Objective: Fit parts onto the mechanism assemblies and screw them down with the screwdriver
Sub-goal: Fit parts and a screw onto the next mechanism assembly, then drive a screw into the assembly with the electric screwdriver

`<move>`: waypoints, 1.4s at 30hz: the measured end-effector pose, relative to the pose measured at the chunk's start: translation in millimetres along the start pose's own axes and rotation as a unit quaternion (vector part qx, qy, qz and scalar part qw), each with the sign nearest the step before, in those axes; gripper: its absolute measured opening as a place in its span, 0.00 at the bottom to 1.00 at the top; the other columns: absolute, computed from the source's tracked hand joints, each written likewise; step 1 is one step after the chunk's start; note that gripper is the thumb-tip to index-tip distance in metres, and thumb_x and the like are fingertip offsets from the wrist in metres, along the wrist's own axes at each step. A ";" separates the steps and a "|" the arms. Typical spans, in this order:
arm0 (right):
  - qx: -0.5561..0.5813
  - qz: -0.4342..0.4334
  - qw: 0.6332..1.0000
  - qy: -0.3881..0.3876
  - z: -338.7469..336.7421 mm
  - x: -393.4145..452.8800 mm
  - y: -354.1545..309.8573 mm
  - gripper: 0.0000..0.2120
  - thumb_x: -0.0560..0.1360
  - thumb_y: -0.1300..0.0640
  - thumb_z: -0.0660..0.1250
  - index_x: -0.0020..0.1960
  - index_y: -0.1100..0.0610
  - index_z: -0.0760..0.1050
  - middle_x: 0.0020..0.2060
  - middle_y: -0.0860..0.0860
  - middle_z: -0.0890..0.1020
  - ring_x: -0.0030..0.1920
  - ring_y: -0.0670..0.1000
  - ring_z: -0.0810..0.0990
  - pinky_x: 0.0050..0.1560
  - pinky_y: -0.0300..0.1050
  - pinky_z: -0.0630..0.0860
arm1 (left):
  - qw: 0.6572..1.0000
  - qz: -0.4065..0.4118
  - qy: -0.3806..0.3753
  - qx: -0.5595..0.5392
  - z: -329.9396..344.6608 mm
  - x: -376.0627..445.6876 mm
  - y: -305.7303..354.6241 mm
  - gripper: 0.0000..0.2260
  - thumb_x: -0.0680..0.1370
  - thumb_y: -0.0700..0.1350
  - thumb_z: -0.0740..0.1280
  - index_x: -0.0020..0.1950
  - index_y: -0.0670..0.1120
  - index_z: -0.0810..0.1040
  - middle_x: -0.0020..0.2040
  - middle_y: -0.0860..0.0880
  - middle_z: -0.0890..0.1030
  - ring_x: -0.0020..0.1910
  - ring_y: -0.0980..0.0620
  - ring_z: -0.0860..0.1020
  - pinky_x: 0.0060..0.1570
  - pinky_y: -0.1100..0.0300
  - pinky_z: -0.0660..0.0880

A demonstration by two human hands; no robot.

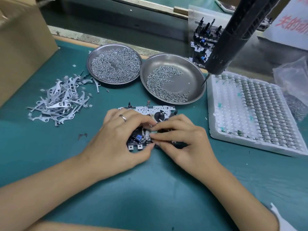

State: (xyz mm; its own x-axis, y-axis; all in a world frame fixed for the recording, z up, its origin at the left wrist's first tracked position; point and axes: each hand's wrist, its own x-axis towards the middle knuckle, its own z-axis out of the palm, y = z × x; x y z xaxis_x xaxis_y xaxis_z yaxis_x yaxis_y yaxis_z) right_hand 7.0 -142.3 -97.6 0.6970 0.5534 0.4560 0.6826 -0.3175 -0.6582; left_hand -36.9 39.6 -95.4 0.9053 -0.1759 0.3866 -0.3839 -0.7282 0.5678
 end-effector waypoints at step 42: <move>0.394 0.039 0.875 0.277 1.3 70.2 -74.5 0.09 0.70 0.63 0.67 0.44 0.51 0.71 0.24 0.47 0.72 0.19 0.49 0.69 0.25 0.39 0.67 | 0.998 0.014 0.033 -0.060 3.5 3.9 -7.9 0.11 0.67 0.53 0.69 0.43 0.48 0.83 0.38 0.60 0.79 0.43 0.57 0.73 0.54 0.57 0.66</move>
State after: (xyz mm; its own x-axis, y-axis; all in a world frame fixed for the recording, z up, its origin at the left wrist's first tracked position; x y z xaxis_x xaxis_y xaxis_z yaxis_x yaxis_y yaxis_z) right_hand 4.8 -78.7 -17.3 0.8832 0.0251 0.4682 0.4173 0.4132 -0.8094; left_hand -29.6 42.4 -100.9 0.8817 -0.1486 0.4477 -0.4315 -0.6378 0.6380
